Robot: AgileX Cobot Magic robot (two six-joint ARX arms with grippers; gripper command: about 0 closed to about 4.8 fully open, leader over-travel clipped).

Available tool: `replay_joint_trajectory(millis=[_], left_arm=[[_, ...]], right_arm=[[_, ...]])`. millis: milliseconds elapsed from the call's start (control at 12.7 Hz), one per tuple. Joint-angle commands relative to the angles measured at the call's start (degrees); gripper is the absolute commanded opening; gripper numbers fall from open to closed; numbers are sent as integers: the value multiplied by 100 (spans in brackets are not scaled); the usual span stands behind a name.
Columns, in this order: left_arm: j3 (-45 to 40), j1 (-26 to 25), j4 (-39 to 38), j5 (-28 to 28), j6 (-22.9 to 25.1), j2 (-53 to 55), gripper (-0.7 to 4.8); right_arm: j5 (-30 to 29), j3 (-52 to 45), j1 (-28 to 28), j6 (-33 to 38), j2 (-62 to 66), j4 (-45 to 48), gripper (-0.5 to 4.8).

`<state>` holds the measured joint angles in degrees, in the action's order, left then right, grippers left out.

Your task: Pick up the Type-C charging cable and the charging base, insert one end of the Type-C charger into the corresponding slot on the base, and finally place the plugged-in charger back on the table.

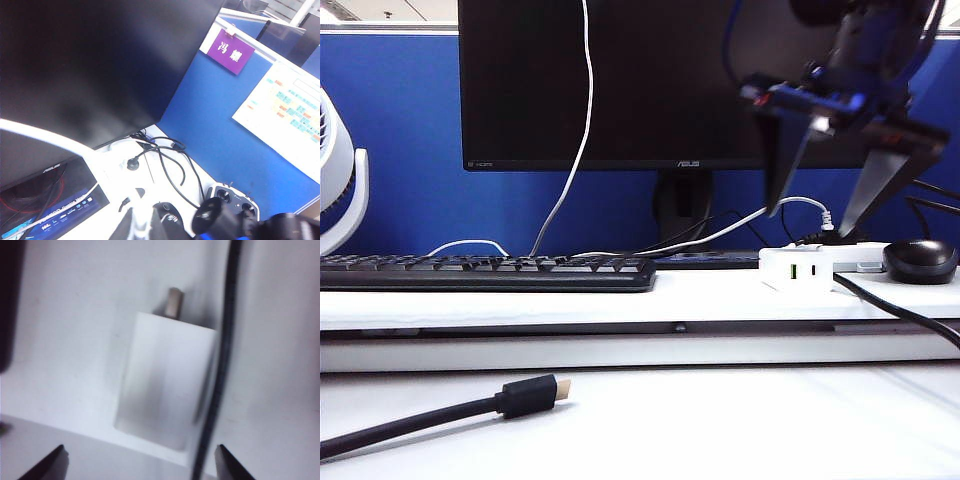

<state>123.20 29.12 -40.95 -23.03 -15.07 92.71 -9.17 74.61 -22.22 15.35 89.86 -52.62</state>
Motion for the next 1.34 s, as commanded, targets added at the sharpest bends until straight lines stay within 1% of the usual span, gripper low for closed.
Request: replay_joint_trajectory(millis=[79,157,708,866,944,1023,1180,1259,1338], left_arm=[[22,0,33,-37,2,-35,-6],[22,0,13,-39,0,-35,-6],[22,0,-31,-37,2,-35,-6],[22,0,-31,-37,2,-35,-6],[22,0,-28,-35,2,-35,-6],[22,0,-28,-35,2,-35,-6],[22,0,-31,-37,2,-35,-6],[22,0,-35,-35,0,-35,-6],[22,0,-31,-37,-2,-35,-6]], right_arm=[[-131,15,-9,341,232,411,386],[-129,33,-9,420,356,472,386],[-74,46,-11,398,929,494,385],[101,46,-11,393,942,562,384],[162,50,-11,393,944,579,360],[175,72,-11,393,955,557,281],[114,140,-11,393,986,420,16],[-457,140,-2,380,986,468,-1],[-807,149,15,323,986,520,-1]])
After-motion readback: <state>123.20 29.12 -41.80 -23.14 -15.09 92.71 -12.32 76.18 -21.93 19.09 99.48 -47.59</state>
